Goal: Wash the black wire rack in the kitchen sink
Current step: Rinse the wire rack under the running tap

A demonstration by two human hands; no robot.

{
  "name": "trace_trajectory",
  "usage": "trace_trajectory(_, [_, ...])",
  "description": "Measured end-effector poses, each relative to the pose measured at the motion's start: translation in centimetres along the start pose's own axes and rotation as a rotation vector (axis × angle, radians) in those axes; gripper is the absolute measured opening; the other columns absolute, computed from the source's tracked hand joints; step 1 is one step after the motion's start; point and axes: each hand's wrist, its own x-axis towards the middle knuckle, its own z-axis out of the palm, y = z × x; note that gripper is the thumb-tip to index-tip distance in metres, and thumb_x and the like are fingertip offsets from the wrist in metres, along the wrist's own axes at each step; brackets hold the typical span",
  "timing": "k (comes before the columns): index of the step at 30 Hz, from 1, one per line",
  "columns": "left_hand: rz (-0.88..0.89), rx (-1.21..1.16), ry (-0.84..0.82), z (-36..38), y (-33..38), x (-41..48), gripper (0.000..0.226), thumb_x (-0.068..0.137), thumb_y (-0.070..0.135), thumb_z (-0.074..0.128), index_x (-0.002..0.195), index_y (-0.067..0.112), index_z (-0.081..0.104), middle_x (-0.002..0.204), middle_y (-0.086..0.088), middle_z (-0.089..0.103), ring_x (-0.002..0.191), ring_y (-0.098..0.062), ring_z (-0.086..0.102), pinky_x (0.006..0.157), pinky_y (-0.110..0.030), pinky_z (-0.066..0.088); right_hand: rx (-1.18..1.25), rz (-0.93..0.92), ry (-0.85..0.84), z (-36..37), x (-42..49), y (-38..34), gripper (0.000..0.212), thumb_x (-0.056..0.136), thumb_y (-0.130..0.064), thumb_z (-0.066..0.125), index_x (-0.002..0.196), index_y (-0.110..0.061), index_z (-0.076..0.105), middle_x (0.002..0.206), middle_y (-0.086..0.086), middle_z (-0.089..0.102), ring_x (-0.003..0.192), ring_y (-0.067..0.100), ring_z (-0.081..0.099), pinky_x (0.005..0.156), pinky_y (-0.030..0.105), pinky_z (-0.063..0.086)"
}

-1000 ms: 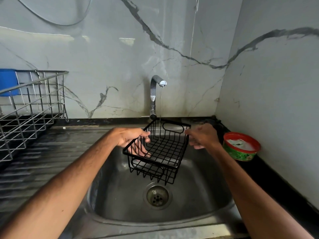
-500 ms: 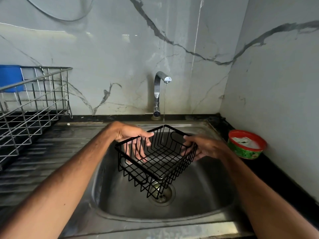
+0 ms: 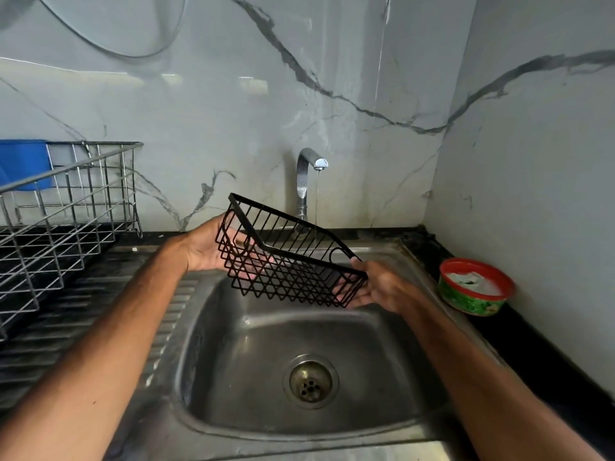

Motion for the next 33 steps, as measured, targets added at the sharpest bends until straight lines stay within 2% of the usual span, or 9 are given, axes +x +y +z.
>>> trace_trajectory(5, [0.068,-0.222,0.187,1.6,-0.1,0.1,0.087,0.095,0.076,0.039,0.138,0.001,0.05,0.111,-0.03,0.072,0.09,-0.04,0.075,0.083,-0.053,0.057,0.02,0.0,0.016,0.3,-0.7,0.2,0.049,0.11,-0.032,0.028,0.119,0.006,0.059,0.098,0.027,0.071,0.085,0.037,0.07,0.077,0.047,0.06])
trace_trajectory(10, [0.208,-0.562,0.206,5.1,-0.8,-0.5,0.098,0.093,0.068,0.053,0.144,-0.013,0.036,0.136,-0.033,0.056,0.117,-0.044,0.061,0.099,-0.052,0.05,0.035,0.024,-0.005,0.3,-0.9,0.4,0.047,0.109,-0.026,0.023,0.13,-0.001,0.057,0.105,0.027,0.072,0.096,0.038,0.073,0.08,0.046,0.061])
trace_trajectory(13, [0.304,-0.7,0.194,6.1,-2.0,-1.0,0.128,0.082,0.074,0.062,0.161,0.003,-0.008,0.164,-0.03,0.011,0.15,-0.045,0.024,0.12,-0.057,0.029,0.045,-0.013,-0.001,0.3,-1.1,0.5,0.046,0.11,-0.026,0.024,0.123,-0.004,0.063,0.103,0.024,0.074,0.097,0.036,0.073,0.088,0.049,0.059])
trace_trajectory(16, [0.348,-0.518,0.259,8.1,-3.4,-0.9,0.123,0.074,0.081,0.062,0.164,0.023,0.002,0.167,-0.022,0.006,0.15,-0.047,0.02,0.109,-0.069,0.038,0.07,-0.008,0.01,0.6,-0.8,0.7,0.047,0.11,-0.026,0.024,0.123,-0.002,0.062,0.105,0.024,0.073,0.096,0.036,0.073,0.086,0.048,0.06])
trace_trajectory(20, [0.335,-0.221,0.504,11.7,-5.8,-0.2,0.139,0.047,0.073,0.09,0.158,0.026,0.021,0.155,-0.006,0.035,0.127,-0.033,0.048,0.088,-0.056,0.06,0.042,0.001,-0.017,2.1,-1.0,0.9,0.043,0.11,-0.021,0.024,0.122,0.005,0.056,0.106,0.025,0.073,0.096,0.033,0.073,0.078,0.038,0.062])
trace_trajectory(23, [0.315,-0.263,0.689,12.2,-6.8,0.3,0.111,0.056,0.048,0.098,0.143,0.027,0.032,0.135,-0.005,0.046,0.113,-0.026,0.059,0.079,-0.049,0.064,0.032,-0.017,-0.023,2.9,-0.9,1.0,0.033,0.109,-0.013,0.031,0.114,0.006,0.057,0.107,0.024,0.071,0.099,0.034,0.072,0.083,0.038,0.061])
trace_trajectory(27, [0.322,-0.222,0.783,11.3,-7.2,0.4,0.095,0.062,0.034,0.096,0.134,0.022,0.036,0.134,-0.015,0.049,0.105,-0.025,0.063,0.069,-0.04,0.065,0.002,-0.027,-0.08,3.5,-0.6,1.2,0.021,0.105,-0.011,0.044,0.104,0.0,0.062,0.104,0.02,0.073,0.099,0.032,0.073,0.089,0.044,0.059])
trace_trajectory(30, [0.326,-0.115,0.773,10.8,-7.3,0.2,0.116,0.057,0.049,0.096,0.147,0.019,0.028,0.138,-0.017,0.052,0.102,-0.023,0.065,0.078,-0.043,0.064,-0.265,-0.138,0.093,3.5,0.9,1.1,0.008,0.095,-0.011,0.064,0.099,-0.006,0.069,0.099,0.012,0.073,0.091,0.022,0.073,0.086,0.044,0.061])
trace_trajectory(33, [0.325,0.047,0.798,10.4,-7.1,-0.3,0.147,0.027,0.085,0.085,0.149,0.034,0.023,0.146,-0.015,0.052,0.12,-0.031,0.063,0.095,-0.05,0.058,-0.64,-0.371,0.378,3.3,1.7,0.4,0.016,0.092,-0.015,0.069,0.108,-0.013,0.068,0.104,0.001,0.07,0.097,0.017,0.067,0.088,0.035,0.057])
